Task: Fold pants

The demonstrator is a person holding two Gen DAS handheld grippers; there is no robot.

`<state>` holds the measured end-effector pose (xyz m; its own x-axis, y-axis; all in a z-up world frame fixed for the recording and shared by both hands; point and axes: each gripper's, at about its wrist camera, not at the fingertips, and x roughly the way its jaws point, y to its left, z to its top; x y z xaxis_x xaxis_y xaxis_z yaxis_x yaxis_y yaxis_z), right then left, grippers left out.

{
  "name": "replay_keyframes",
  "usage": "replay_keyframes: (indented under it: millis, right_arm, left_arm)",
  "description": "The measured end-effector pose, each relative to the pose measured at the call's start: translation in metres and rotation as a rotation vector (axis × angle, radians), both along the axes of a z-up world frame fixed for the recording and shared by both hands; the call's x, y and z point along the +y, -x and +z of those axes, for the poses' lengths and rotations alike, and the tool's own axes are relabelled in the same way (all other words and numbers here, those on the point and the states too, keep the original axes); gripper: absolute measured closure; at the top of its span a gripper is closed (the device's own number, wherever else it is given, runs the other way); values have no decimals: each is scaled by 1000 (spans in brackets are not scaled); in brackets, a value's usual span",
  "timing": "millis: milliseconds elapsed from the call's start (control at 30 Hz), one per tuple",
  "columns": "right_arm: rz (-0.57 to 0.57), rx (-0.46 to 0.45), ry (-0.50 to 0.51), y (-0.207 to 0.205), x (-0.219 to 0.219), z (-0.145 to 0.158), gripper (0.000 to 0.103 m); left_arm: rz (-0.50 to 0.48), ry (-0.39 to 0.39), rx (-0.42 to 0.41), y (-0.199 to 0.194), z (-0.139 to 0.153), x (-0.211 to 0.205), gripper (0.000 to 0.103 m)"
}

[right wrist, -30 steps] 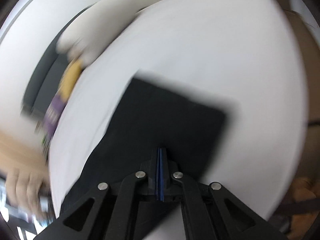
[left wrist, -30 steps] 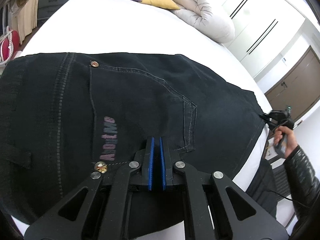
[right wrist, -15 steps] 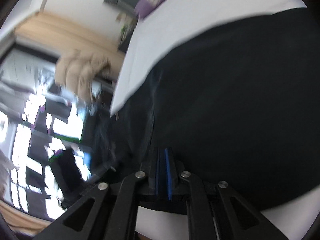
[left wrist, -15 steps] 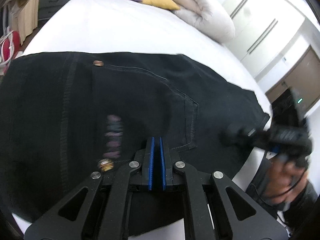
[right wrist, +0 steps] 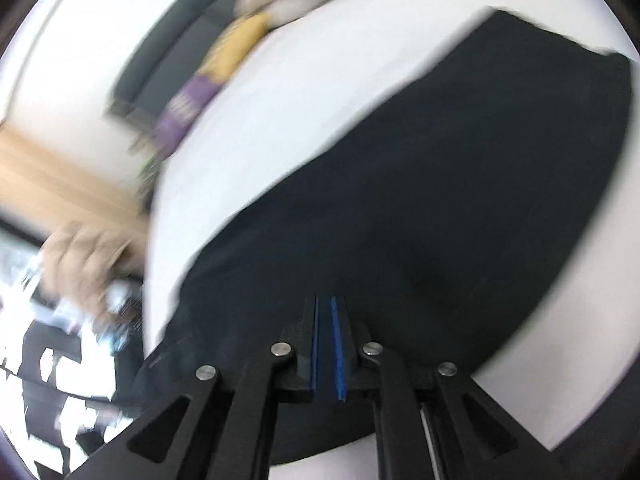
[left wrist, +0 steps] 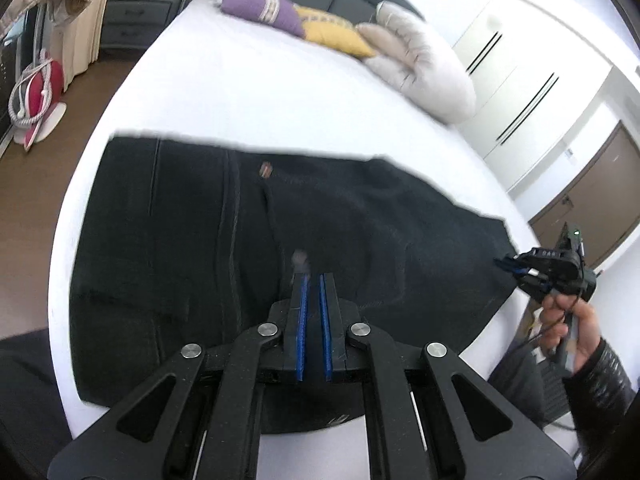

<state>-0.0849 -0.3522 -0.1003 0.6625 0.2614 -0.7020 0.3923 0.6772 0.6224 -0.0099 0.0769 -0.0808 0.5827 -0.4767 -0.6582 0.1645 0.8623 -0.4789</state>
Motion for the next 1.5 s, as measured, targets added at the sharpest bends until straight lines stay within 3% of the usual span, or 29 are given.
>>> replay_keyframes:
  millis: [167,300,333,433,533,700,800,900,967,1033,1133,1233,1267,1367,1500]
  right_arm:
    - [352,-46,-114,-81,114,9,88]
    - [453,-5,-168,-136,152,-5,88]
    - [451,21,-193,-151,152,-16,88]
    - [390,118,-243,-169,146,-61,90]
    - [366,95,-308,-175,130,-82,103]
    - [320,-1,-295,-168,79,-76,103]
    - [129,-4,-252,-169,40,-71,103]
    - [-24,8,-195,-136,-2,-52,97]
    - [12,-26,-178,-119,-3,-36,95]
    - [111,-65,-259,-95,17,-26,95]
    - [227,-47,-250,-69,46,-30,92]
    - [235,26,-208,-58,55,-48,93]
    - [200,33,-216,-55,46,-56,103]
    - [44,-27,-323,-38,-9,-75,103]
    - [-143,-94,-266,-23,-86,-73,103]
  left_arm:
    - [11,-45,-17,-31,11,-5,98]
    - [47,-92,73,-52,-10,-3,98]
    - [47,-61,98,-56,-18,3,98]
    - [42,-10,79,-50,-26,14,98]
    - [43,21,77,-47,-32,22,98]
    - [47,48,80,-44,-39,28,98]
    - [48,58,79,-41,-44,27,98]
    - [53,34,81,-39,-40,20,98]
    - [71,-14,91,-43,-30,10,98]
    - [74,-45,83,-41,-17,-4,98]
    - [7,-79,90,-43,-12,-32,98]
    - [-15,-138,126,-44,-27,-50,98]
    - [-11,-130,122,-44,-29,-49,98]
    - [-7,-83,122,-44,-33,-43,98]
    - [-13,-86,112,-43,-40,-42,98]
